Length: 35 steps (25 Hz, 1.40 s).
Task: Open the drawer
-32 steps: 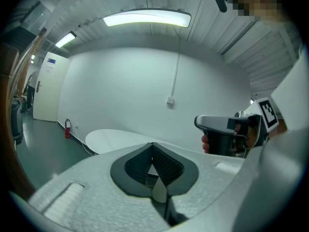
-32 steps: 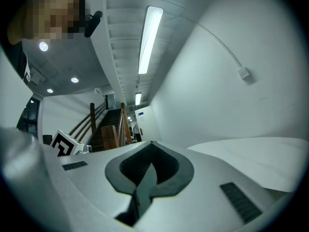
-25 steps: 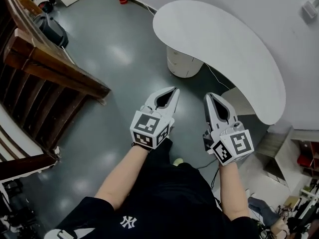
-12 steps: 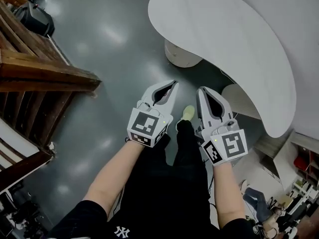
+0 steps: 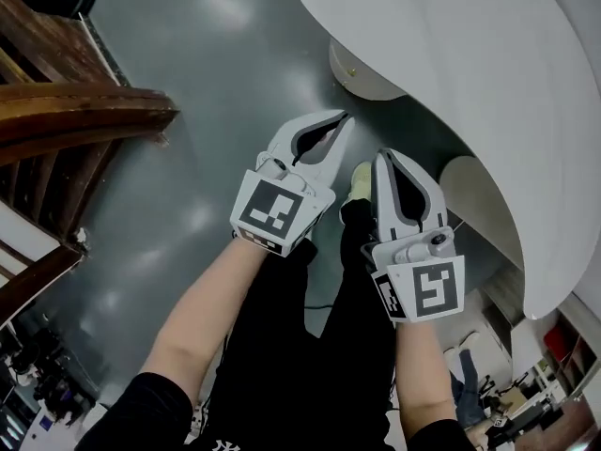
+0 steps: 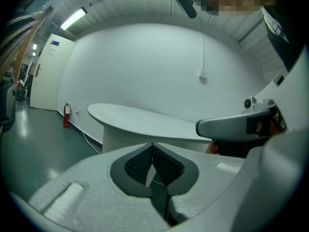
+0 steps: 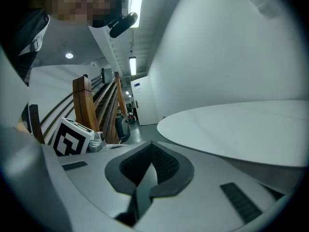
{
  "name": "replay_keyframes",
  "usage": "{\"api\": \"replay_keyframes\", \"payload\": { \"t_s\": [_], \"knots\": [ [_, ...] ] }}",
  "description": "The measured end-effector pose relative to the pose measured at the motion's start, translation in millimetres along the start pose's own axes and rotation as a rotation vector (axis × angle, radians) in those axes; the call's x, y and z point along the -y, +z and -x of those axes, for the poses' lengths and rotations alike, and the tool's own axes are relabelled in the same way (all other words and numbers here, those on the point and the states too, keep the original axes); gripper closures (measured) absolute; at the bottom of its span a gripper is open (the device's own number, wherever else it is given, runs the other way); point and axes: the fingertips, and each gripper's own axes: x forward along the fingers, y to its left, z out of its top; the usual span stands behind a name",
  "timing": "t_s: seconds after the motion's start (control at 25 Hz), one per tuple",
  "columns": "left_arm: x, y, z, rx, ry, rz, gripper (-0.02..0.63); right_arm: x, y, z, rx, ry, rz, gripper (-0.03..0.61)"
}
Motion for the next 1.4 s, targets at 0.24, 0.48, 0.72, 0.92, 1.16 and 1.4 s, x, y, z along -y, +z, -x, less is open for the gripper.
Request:
{"api": "replay_keyframes", "payload": {
  "t_s": [0.24,0.48,0.72,0.92,1.16,1.4],
  "knots": [
    [-41,-68,-58,0.011,0.024,-0.008,0.604,36,-68,-48,0.006,-0.022,-0.051,0.563],
    [-67,-98,-105,0.000,0.041,-0.036,0.603,56,-97,-74,0.002,-0.006,-0.057,0.563],
    [-87,-102,-131,0.015,0.061,-0.054,0.508,59,-106,-84,0.006,0.020,-0.055,0.563],
    [-89,-112,-149,0.003,0.063,-0.090,0.480,60,-112,-84,0.007,0.032,-0.051,0.563],
    [-97,-123,-160,-0.024,0.052,-0.083,0.479,66,-119,-83,-0.005,0.022,-0.055,0.563],
    [-99,-123,-166,-0.016,0.061,-0.084,0.482,67,-123,-80,-0.010,0.016,-0.055,0.563]
  ]
}}
